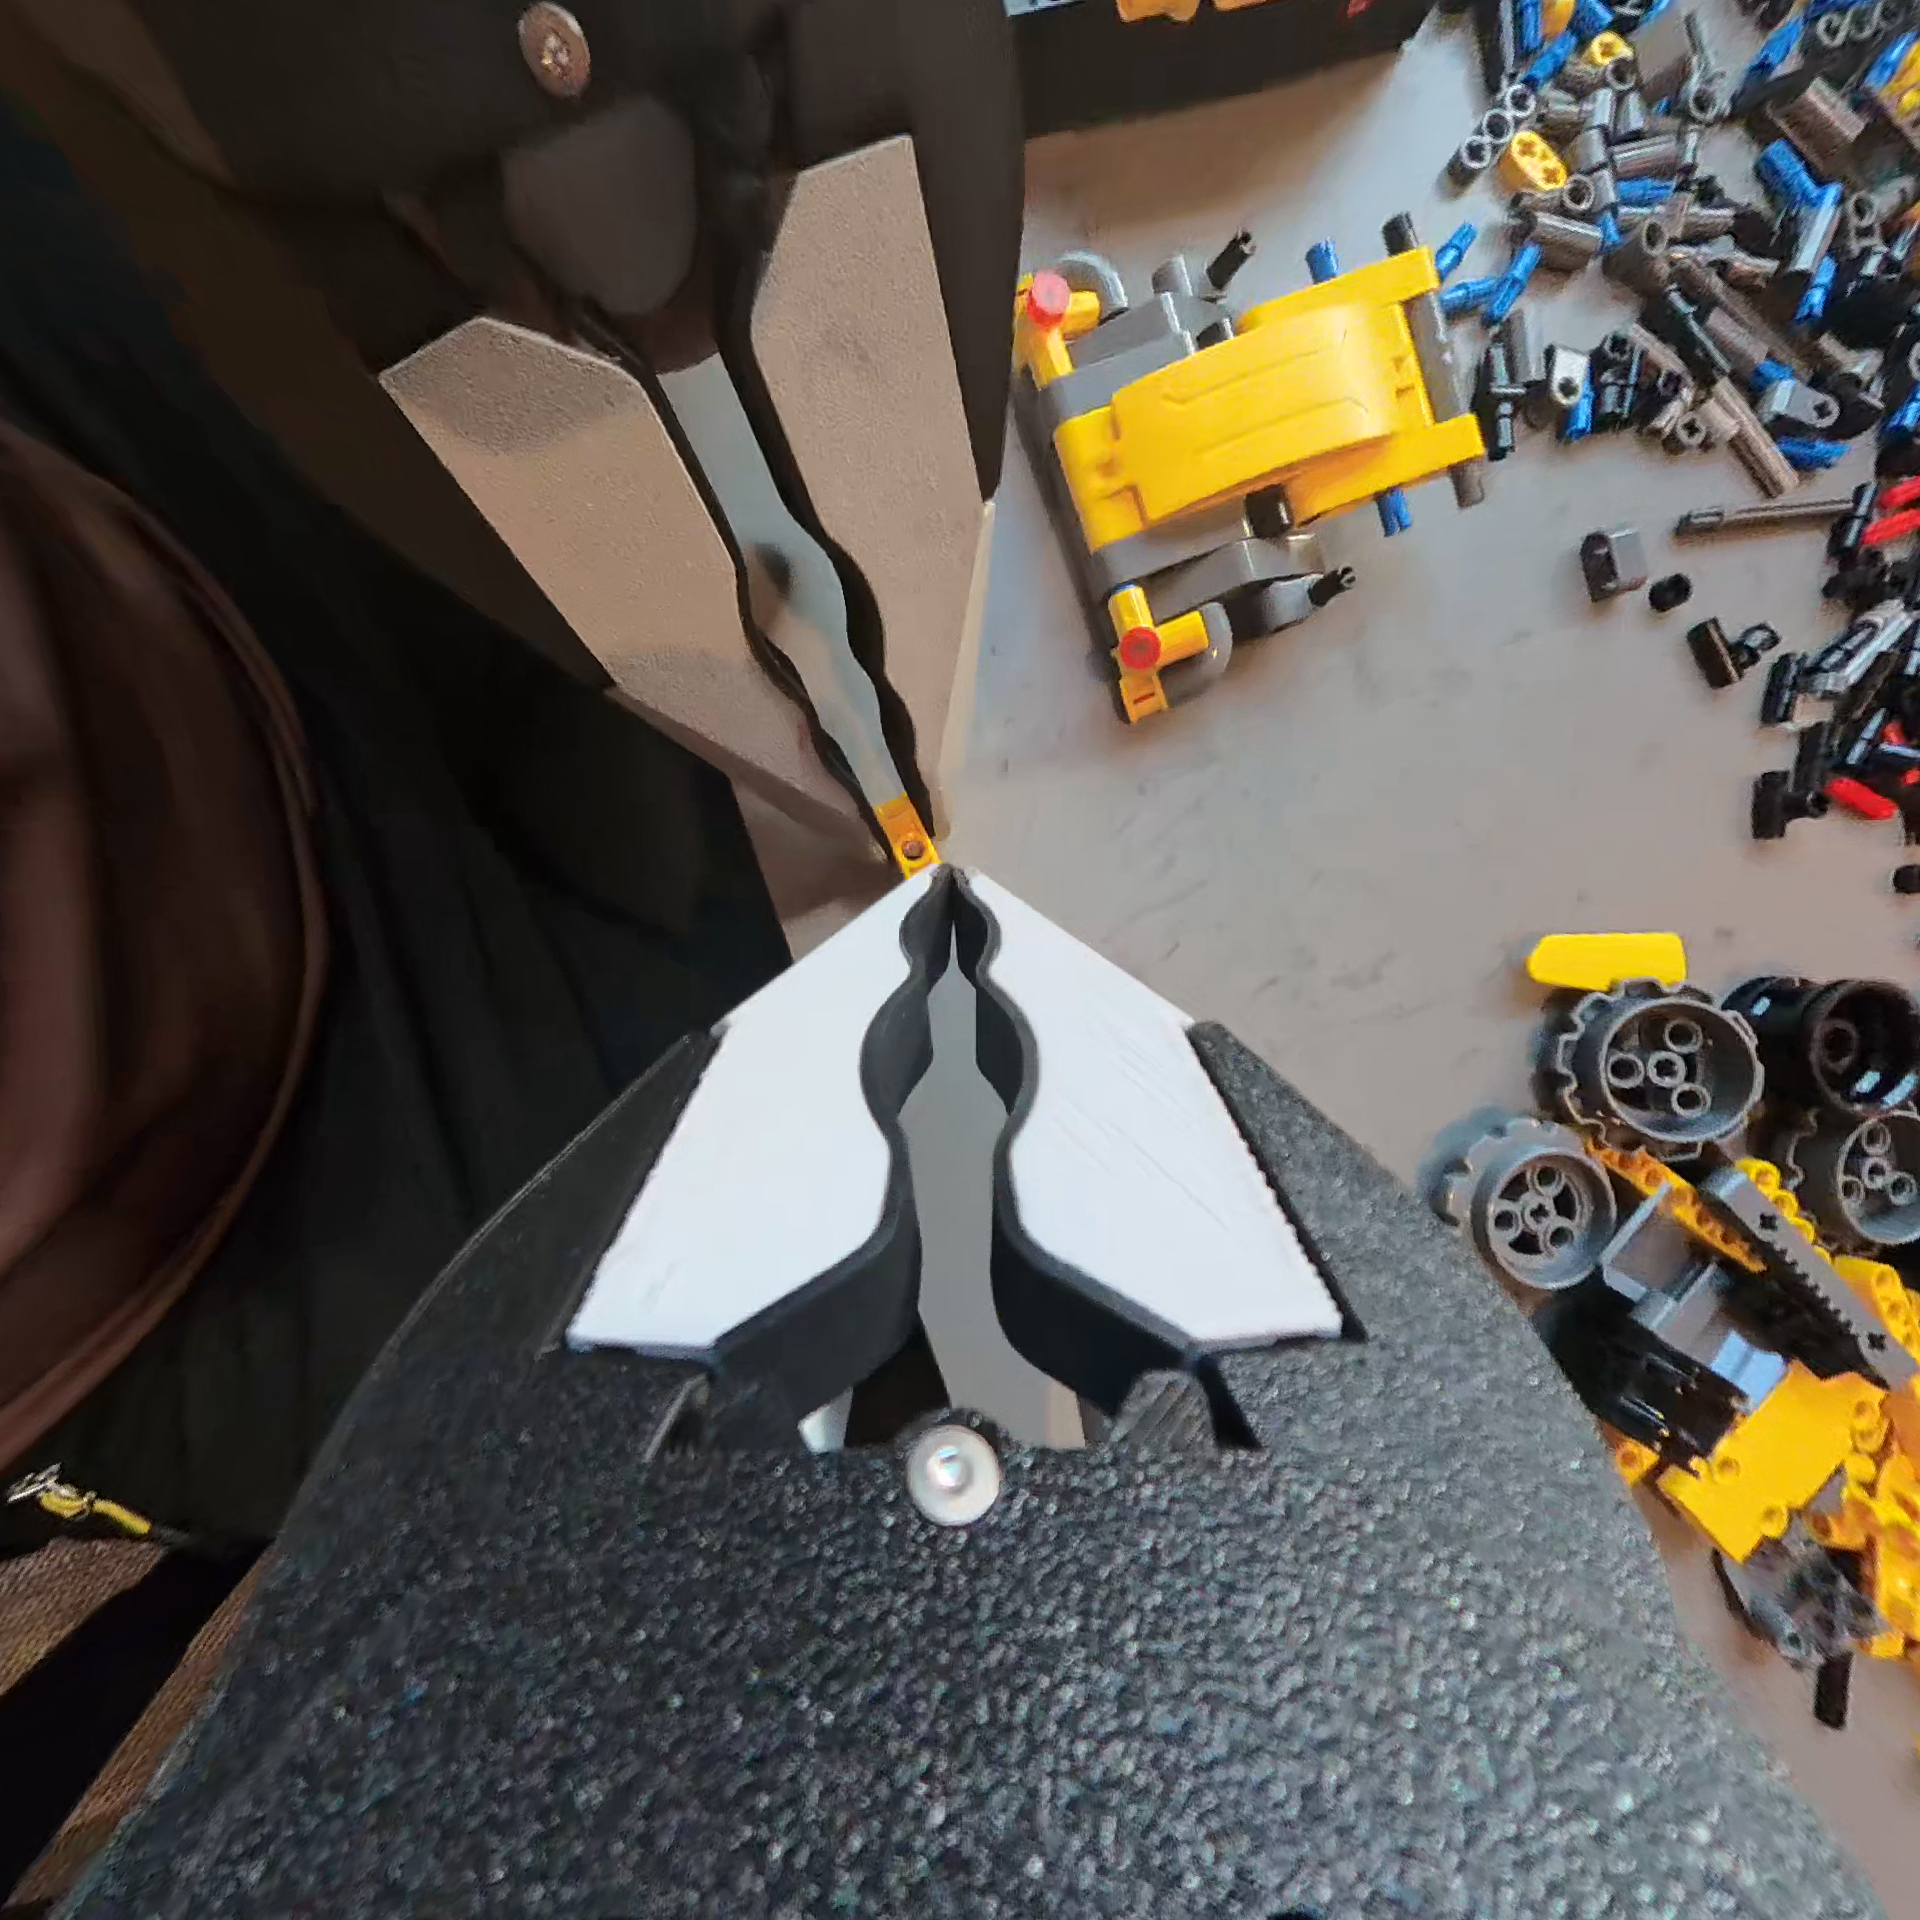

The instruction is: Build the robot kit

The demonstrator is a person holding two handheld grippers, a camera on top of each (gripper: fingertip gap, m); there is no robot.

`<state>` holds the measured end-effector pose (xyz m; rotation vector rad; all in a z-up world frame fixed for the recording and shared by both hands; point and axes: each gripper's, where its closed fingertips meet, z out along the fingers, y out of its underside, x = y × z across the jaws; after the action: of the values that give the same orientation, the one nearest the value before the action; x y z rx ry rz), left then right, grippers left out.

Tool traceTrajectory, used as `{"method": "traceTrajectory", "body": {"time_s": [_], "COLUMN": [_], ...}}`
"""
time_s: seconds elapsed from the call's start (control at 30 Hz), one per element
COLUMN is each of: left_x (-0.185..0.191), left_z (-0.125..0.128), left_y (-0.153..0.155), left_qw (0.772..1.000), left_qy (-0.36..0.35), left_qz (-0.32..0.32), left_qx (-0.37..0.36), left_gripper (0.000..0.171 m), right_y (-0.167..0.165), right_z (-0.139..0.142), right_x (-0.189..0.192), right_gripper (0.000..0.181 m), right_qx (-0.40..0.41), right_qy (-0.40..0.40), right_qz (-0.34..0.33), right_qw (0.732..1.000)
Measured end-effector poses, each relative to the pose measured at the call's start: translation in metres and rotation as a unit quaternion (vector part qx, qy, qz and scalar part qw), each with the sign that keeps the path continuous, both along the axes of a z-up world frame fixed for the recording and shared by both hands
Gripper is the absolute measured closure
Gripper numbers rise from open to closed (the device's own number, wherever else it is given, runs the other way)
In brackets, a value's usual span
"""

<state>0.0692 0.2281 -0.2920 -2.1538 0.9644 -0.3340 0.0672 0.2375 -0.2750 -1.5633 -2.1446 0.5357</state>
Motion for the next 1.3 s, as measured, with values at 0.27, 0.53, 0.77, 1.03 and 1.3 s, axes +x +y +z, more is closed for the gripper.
{"method": "traceTrajectory", "body": {"time_s": [0.27, 0.53, 0.77, 1.03, 1.3], "left_x": [-0.01, -0.046, -0.066, -0.081, -0.092], "left_z": [0.0, 0.001, 0.002, 0.002, 0.002], "left_y": [-0.006, -0.035, -0.044, -0.052, -0.062], "left_qw": [1.0, 0.999, 0.997, 0.996, 0.997], "left_qy": [0.002, -0.003, 0.005, 0.02, -0.017], "left_qz": [0.011, 0.045, 0.077, 0.079, 0.07], "left_qx": [0.002, 0.01, 0.029, 0.047, 0.011], "left_gripper": [0.166, 0.165, 0.166, 0.166, 0.166], "right_y": [0.045, 0.035, -0.013, -0.014, 0.0], "right_z": [0.066, 0.045, 0.016, 0.009, 0.015], "right_x": [0.019, 0.035, -0.003, -0.02, -0.043], "right_gripper": [0.181, 0.18, 0.17, 0.165, 0.159], "right_qx": [-0.028, -0.081, -0.08, -0.076, -0.052], "right_qy": [0.157, 0.185, 0.178, 0.19, 0.189], "right_qz": [-0.112, -0.139, -0.075, -0.07, -0.081], "right_qw": [0.981, 0.969, 0.978, 0.976, 0.977]}}
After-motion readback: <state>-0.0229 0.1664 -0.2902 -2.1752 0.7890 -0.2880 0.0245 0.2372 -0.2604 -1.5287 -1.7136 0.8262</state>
